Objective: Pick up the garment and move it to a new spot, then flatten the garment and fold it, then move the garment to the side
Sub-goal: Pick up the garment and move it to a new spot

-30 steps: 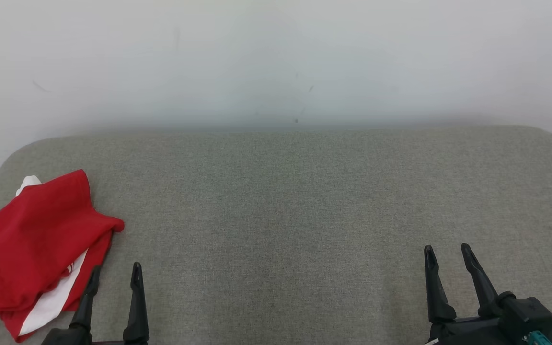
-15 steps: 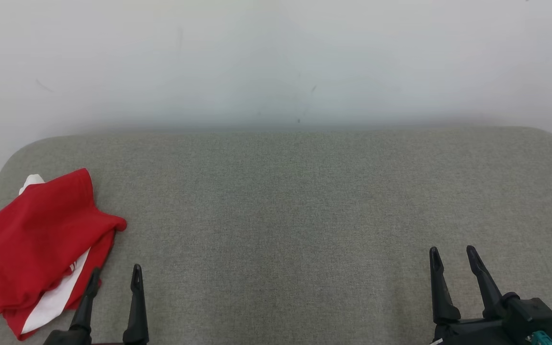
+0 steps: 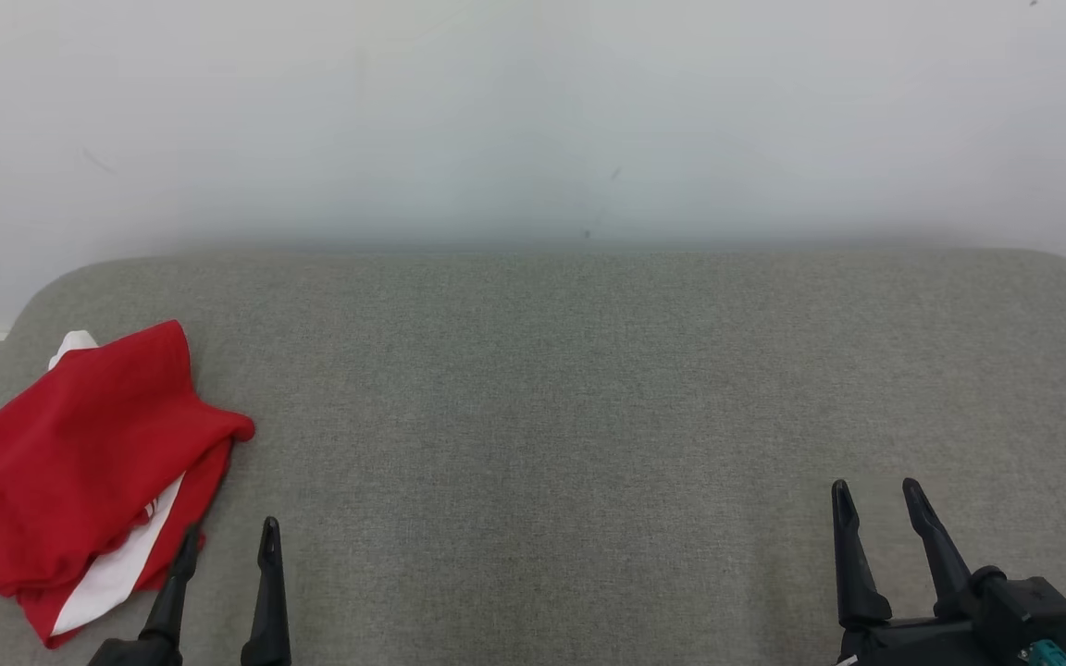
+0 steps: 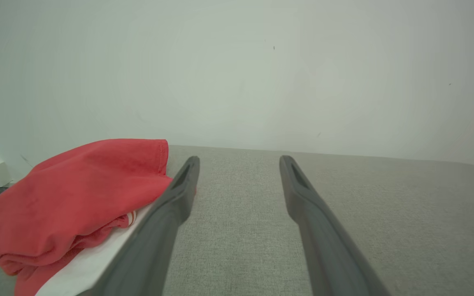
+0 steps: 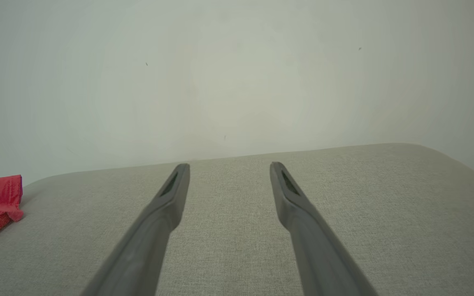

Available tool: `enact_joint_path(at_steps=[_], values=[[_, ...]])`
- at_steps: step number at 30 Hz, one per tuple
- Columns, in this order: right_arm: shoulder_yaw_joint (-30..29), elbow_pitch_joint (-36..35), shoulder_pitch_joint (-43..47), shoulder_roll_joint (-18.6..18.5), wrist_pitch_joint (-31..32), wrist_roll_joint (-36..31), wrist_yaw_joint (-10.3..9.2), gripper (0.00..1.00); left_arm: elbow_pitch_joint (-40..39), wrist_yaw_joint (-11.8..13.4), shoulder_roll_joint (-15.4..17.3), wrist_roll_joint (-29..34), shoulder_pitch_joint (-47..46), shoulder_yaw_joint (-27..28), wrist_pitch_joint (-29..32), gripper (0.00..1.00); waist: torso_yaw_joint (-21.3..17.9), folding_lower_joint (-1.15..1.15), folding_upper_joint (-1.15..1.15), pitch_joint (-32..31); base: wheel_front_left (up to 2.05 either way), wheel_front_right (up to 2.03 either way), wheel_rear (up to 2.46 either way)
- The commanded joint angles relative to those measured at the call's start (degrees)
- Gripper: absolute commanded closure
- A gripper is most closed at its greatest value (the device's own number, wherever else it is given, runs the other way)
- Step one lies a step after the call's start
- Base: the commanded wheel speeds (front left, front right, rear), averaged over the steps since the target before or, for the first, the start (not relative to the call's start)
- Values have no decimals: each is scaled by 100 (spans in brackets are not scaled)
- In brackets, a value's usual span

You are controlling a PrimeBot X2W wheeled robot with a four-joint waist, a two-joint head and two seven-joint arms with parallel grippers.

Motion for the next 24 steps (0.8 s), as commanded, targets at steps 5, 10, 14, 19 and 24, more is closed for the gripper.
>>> enact_joint_path(at_steps=[5, 10, 14, 19, 24], values=[[-3, 6, 92, 0, -1, 77, 18, 0, 74, -6, 43, -5, -67, -12, -20, 0, 262, 0, 0, 47, 0, 0, 0], [17, 37, 126, 0, 1, 110, 18, 0, 160, 33, 72, 38, -134, -26, -20, 0, 689, 0, 0, 70, 0, 0, 0], [17, 55, 122, 0, -6, 134, 18, 0, 220, 81, 93, 72, -142, -6, -20, 0, 1093, 0, 0, 118, 0, 0, 0], [55, 66, 109, -1, -2, 137, 18, 0, 285, 158, 115, 75, -127, 55, -20, 0, 1589, 0, 0, 165, 0, 0, 0], [127, 79, 56, -1, 12, 133, 18, 0, 308, 269, 108, 77, -108, 162, -20, 0, 2010, 0, 0, 210, 0, 0, 0]])
